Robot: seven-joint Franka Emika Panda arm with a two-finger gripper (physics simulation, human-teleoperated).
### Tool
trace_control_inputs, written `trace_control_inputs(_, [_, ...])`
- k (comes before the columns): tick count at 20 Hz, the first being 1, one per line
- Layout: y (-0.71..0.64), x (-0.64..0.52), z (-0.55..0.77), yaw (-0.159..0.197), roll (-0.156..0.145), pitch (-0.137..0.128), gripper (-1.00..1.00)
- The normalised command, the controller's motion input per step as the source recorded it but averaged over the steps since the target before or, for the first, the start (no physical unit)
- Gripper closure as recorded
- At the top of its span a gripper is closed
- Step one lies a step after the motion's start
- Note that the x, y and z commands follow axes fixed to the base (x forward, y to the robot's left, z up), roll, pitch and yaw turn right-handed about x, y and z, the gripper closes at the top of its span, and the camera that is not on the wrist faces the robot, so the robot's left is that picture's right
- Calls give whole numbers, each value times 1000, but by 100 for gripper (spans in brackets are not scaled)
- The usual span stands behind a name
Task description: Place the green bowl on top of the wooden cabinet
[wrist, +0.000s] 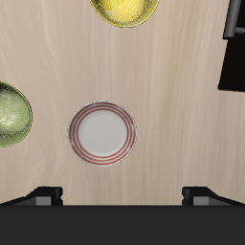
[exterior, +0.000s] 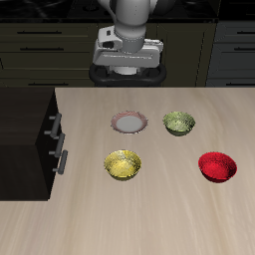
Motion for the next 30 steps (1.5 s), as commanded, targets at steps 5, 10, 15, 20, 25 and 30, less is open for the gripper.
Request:
trace_control_inputs(5, [54, -27, -55, -3, -3, 8, -100])
trace_control_inputs(10, [87, 21, 5, 56, 11, 5, -100])
trace_control_inputs(15, [-62, 42, -137, -35, -19, 16, -100])
trace_control_inputs(20, [51, -20, 77, -32, -18, -21, -100])
trace_control_inputs(25, [155, -79, 8, 28, 17, -18, -100])
trace_control_inputs(30, [298, -97, 10, -16, 17, -2, -100])
